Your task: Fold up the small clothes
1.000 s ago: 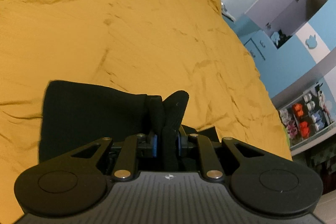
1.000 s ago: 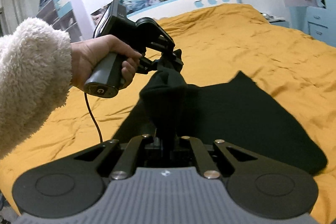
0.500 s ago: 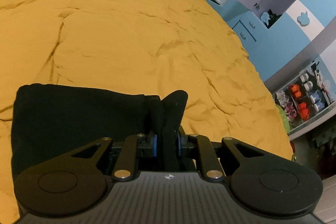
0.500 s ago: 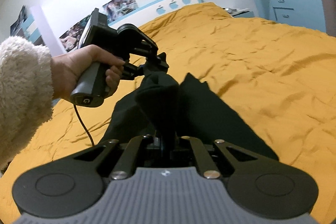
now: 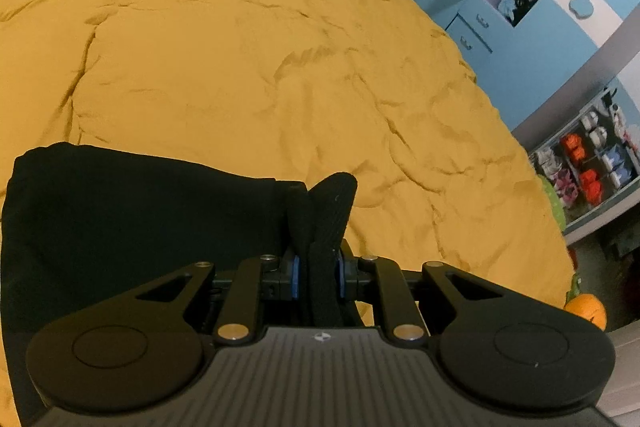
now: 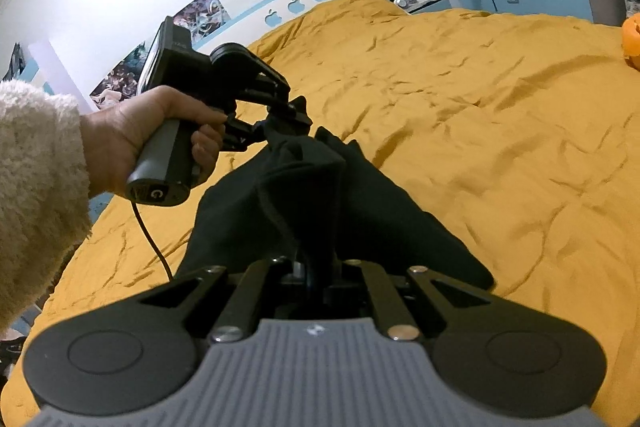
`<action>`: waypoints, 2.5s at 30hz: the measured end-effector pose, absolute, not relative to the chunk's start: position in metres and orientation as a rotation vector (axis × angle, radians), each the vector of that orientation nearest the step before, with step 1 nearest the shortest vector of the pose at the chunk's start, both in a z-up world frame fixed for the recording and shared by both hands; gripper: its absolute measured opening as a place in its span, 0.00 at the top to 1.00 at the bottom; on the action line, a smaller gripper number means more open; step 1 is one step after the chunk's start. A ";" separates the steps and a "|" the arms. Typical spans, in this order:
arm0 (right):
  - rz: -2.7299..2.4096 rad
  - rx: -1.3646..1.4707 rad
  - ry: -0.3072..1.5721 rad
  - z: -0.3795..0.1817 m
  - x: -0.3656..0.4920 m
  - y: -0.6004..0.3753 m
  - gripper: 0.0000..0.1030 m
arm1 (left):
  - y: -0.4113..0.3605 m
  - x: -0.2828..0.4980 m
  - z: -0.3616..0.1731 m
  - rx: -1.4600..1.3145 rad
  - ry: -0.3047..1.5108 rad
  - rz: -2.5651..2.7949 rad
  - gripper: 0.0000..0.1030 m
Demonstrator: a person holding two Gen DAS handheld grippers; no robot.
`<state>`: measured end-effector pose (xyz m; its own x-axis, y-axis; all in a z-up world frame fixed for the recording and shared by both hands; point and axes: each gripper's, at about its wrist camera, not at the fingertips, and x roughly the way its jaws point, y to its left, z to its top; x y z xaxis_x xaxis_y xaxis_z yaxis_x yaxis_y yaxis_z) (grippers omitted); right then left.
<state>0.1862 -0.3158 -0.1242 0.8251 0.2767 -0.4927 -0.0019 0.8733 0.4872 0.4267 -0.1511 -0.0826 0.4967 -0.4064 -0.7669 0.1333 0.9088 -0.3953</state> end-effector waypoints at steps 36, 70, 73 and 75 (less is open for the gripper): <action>0.130 0.641 0.644 -0.169 0.194 -0.340 1.00 | -0.147 0.417 -0.050 -0.218 0.915 -0.324 0.67; 0.085 0.492 0.727 -0.126 0.187 -0.364 0.89 | 0.016 0.192 -0.122 -0.640 0.816 -0.558 0.65; 0.065 0.376 0.774 -0.106 0.201 -0.357 0.83 | 0.011 0.194 -0.130 -0.633 0.830 -0.579 0.64; 0.054 0.329 0.793 -0.094 0.211 -0.351 0.80 | 0.007 0.195 -0.139 -0.639 0.858 -0.589 0.64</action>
